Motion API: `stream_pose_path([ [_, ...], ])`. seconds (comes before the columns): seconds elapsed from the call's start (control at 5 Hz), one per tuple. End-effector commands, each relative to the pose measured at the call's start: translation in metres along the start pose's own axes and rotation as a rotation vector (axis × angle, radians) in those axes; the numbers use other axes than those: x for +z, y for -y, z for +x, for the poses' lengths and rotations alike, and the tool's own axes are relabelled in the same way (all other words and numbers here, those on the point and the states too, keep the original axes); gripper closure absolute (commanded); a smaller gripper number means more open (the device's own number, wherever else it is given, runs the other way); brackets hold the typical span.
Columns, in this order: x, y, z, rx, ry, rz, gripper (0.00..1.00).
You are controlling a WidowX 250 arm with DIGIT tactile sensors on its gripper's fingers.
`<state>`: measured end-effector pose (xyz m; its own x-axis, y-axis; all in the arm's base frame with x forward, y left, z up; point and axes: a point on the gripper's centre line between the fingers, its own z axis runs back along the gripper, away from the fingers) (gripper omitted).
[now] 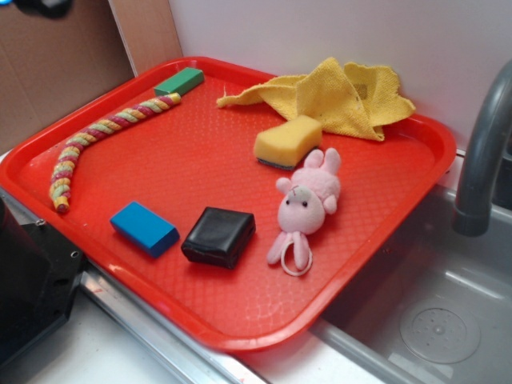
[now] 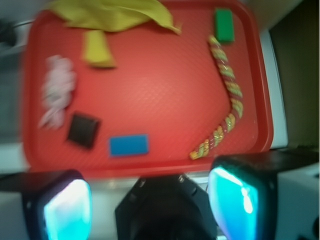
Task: Grab the multicolored rope.
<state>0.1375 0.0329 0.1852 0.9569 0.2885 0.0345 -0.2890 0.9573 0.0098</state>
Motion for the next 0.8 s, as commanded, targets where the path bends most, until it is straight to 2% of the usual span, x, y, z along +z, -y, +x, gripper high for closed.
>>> stream_pose_path([
  [0.0, -0.061, -0.078, 0.027, 0.483, 0.164, 0.095, 0.00],
  [0.2, -0.101, -0.089, 0.025, 0.534, 0.140, 0.092, 0.00],
  [0.4, -0.119, -0.091, 0.019, 0.522, 0.111, 0.113, 0.00],
  [0.6, -0.134, -0.104, -0.006, 0.503, 0.085, 0.111, 0.00],
])
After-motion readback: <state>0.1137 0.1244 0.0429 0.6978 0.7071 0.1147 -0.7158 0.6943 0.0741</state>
